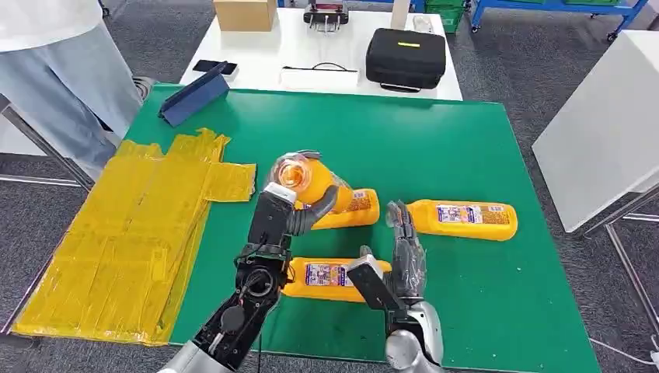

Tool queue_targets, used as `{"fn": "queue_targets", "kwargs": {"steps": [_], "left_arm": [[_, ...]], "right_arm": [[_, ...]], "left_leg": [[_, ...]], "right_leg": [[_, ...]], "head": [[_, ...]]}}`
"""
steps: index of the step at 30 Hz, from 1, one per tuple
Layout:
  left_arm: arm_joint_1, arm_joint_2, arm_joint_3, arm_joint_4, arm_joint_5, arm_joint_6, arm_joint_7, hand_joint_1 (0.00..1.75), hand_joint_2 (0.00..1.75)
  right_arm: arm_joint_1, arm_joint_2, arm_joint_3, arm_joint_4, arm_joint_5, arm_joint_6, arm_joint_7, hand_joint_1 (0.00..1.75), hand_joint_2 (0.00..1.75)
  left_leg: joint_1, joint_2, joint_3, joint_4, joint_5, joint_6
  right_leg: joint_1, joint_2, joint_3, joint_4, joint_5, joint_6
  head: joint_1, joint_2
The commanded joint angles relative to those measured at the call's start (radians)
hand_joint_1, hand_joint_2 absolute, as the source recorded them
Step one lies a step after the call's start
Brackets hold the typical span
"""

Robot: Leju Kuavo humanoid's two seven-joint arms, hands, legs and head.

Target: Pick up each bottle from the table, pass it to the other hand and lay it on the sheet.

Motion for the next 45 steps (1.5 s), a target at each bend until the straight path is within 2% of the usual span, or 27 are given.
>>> {"fn": "queue_targets", "kwargs": {"steps": [1, 2, 5, 8, 10, 11, 13, 18, 22, 24, 25, 29, 34, 39, 44, 45], "left_arm": [[-0.021, 0.032, 0.047, -0.024, 0.011, -0.016, -0.002, 1.75, 1.75], [-0.021, 0.032, 0.047, -0.024, 0.011, -0.016, -0.002, 1.75, 1.75], [-0.017, 0.029, 0.077, -0.046, 0.162, -0.152, -0.021, 1.75, 1.75], [-0.018, 0.036, 0.076, -0.087, 0.159, -0.153, -0.017, 1.75, 1.75], [-0.037, 0.045, 0.060, -0.089, 0.097, -0.106, 0.010, 1.75, 1.75], [-0.054, 0.046, 0.054, -0.070, 0.046, -0.062, 0.026, 1.75, 1.75], [-0.084, 0.051, 0.043, -0.024, -0.037, 0.007, 0.052, 1.75, 1.75], [-0.098, 0.050, 0.048, 0.002, -0.038, 0.010, 0.048, 1.75, 1.75], [-0.177, 0.063, 0.027, 0.158, -0.283, 0.208, 0.118, 1.75, 1.75], [-0.223, 0.065, 0.036, 0.240, -0.356, 0.244, 0.146, 1.75, 1.75], [-0.239, 0.065, 0.037, 0.266, -0.382, 0.253, 0.157, 1.75, 1.75], [-0.293, 0.067, 0.043, 0.362, -0.526, 0.316, 0.222, 1.75, 1.75], [-0.356, 0.082, 0.047, 0.465, -0.739, 0.378, 0.356, 1.75, 1.75], [-0.404, 0.101, 0.045, 0.551, -1.017, 0.384, 0.561, 1.75, 1.75], [-0.451, 0.123, 0.021, 0.634, -1.256, 0.318, 0.753, 1.75, 1.75], [-0.464, 0.139, -0.037, 0.643, -1.258, 0.300, 0.801, 1.75, 1.75]], "right_arm": [[-0.016, 0.004, 0.006, 0.036, -0.002, -0.001, 0.001, 0.00, 0.00], [-0.016, 0.004, 0.006, 0.036, -0.002, -0.001, 0.001, 0.00, 0.00], [-0.015, 0.005, 0.003, 0.043, -0.005, -0.006, -0.002, 0.00, 0.00], [-0.013, 0.005, 0.000, 0.042, -0.008, -0.014, -0.003, 0.00, 0.00], [-0.005, 0.003, 0.001, 0.030, -0.009, -0.012, -0.001, 0.00, 0.00], [0.001, 0.003, 0.001, 0.021, -0.008, -0.009, 0.000, 0.00, 0.00], [0.005, 0.005, 0.002, 0.014, -0.007, -0.005, 0.001, 0.00, 0.00], [0.006, 0.006, 0.003, 0.012, -0.007, -0.005, 0.001, 0.00, 0.00], [0.008, 0.011, 0.001, 0.000, 0.001, 0.010, 0.006, 0.00, 0.00], [0.005, 0.012, 0.001, 0.000, 0.004, 0.020, 0.007, 0.00, 0.00], [0.004, 0.012, 0.002, 0.002, 0.005, 0.023, 0.008, 0.00, 0.00], [-0.010, 0.012, 0.008, 0.020, 0.007, 0.032, 0.005, 0.00, 0.00], [-0.034, 0.009, 0.022, 0.045, 0.001, 0.042, -0.002, 0.00, 0.00], [-0.070, 0.008, 0.032, 0.083, -0.010, 0.052, -0.010, 0.00, 0.00], [-0.084, 0.013, 0.029, 0.088, -0.007, 0.074, -0.010, 0.00, 0.00], [-0.085, 0.013, 0.028, 0.088, -0.004, 0.079, -0.010, 0.00, 0.00]], "left_leg": [[0.001, 0.003, 0.003, -0.001, -0.001, -0.002], [0.000, 0.002, 0.002, -0.001, -0.001, -0.002], [0.002, 0.004, 0.006, 0.000, -0.003, -0.004], [0.001, 0.002, 0.002, 0.000, -0.001, -0.002], [0.002, 0.004, 0.006, 0.000, -0.003, -0.004], [0.001, 0.002, 0.002, 0.000, -0.001, -0.002], [0.001, 0.002, 0.003, 0.000, -0.001, -0.003], [0.001, 0.002, 0.004, 0.000, -0.002, -0.003], [0.001, 0.001, 0.004, 0.000, -0.001, -0.003], [0.004, 0.003, 0.010, 0.000, -0.004, -0.007], [0.001, 0.000, 0.003, 0.000, -0.001, -0.003], [0.002, 0.003, 0.005, 0.000, -0.001, -0.004], [0.001, 0.002, 0.003, 0.000, -0.001, -0.002], [0.001, 0.004, 0.005, 0.000, -0.001, -0.003], [0.001, 0.003, 0.003, 0.000, 0.000, -0.002], [0.002, 0.005, 0.005, 0.001, -0.001, -0.004]], "right_leg": [[0.001, 0.002, 0.003, -0.001, 0.000, -0.002], [0.000, 0.002, 0.002, -0.001, 0.000, -0.001], [0.002, 0.003, 0.006, -0.002, -0.001, -0.003], [0.001, 0.002, 0.002, -0.001, 0.000, -0.001], [0.002, 0.003, 0.006, -0.002, -0.001, -0.003], [0.001, 0.001, 0.002, -0.001, 0.000, -0.002], [0.001, 0.001, 0.003, -0.001, -0.001, -0.002], [0.001, 0.001, 0.004, -0.001, -0.001, -0.002], [0.001, 0.000, 0.004, -0.001, -0.001, -0.002], [0.004, 0.001, 0.012, -0.003, -0.002, -0.006], [0.001, -0.001, 0.004, -0.001, -0.001, -0.002], [0.002, 0.002, 0.006, -0.002, 0.000, -0.003], [0.001, 0.002, 0.003, -0.001, 0.000, -0.002], [0.002, 0.003, 0.004, -0.001, 0.000, -0.003], [0.001, 0.003, 0.003, 0.000, 0.000, -0.002], [0.002, 0.004, 0.005, 0.000, 0.000, -0.003]], "head": [[0.000, 0.000], [0.000, 0.000], [0.000, 0.000], [0.000, 0.000], [0.000, 0.000], [0.000, 0.000], [0.000, 0.000], [0.000, 0.000], [0.000, 0.000], [0.000, 0.000], [0.000, 0.000], [0.000, 0.000], [0.000, 0.000], [0.000, 0.000], [0.000, 0.000], [0.000, 0.000]]}}
